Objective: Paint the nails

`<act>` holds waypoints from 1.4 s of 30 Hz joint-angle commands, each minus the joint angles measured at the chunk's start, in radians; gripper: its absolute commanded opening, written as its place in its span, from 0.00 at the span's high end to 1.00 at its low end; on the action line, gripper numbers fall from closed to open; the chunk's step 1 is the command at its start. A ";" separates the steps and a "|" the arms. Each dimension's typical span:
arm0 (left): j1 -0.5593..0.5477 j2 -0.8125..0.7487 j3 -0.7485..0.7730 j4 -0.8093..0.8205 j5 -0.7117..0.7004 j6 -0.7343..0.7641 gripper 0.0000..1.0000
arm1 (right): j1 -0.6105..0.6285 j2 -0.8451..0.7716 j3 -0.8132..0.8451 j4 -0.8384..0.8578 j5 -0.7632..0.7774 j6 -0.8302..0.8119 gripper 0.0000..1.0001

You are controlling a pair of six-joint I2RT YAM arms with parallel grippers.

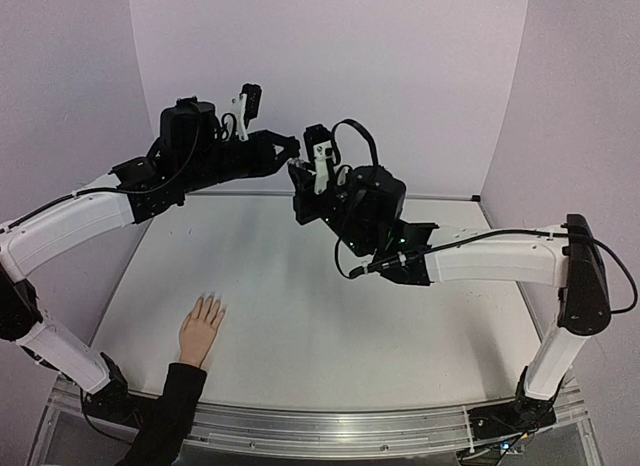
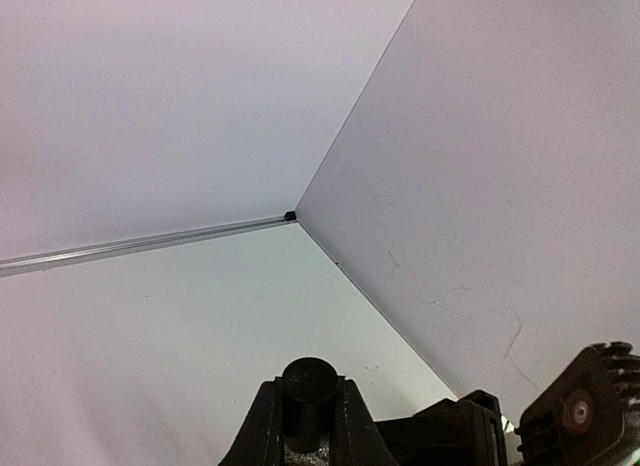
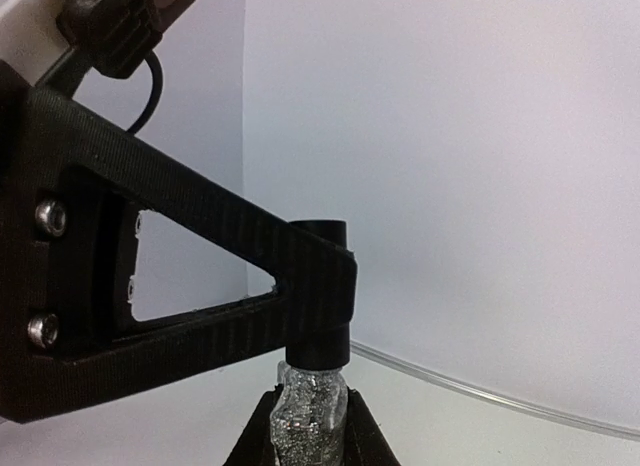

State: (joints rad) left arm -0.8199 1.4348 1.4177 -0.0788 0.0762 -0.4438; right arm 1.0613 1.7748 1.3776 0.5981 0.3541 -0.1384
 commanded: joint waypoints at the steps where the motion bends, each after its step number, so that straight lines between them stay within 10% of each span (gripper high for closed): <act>1: -0.018 0.015 0.032 -0.013 0.028 0.015 0.96 | -0.012 -0.025 -0.011 0.028 0.056 -0.106 1.00; 10: 0.075 -0.094 -0.122 0.223 0.423 -0.060 0.31 | -0.187 -0.164 -0.149 0.042 -0.802 0.124 1.00; 16: 0.111 -0.089 -0.156 0.348 0.603 -0.136 0.22 | -0.260 -0.160 -0.119 0.077 -1.181 0.275 1.00; 42: 0.116 -0.044 -0.117 0.356 0.704 -0.142 0.86 | -0.277 -0.087 -0.053 0.154 -1.131 0.404 1.00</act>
State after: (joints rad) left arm -0.7014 1.3885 1.2617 0.2732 0.7646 -0.6028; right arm 0.7863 1.6748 1.2831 0.6971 -0.8494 0.2544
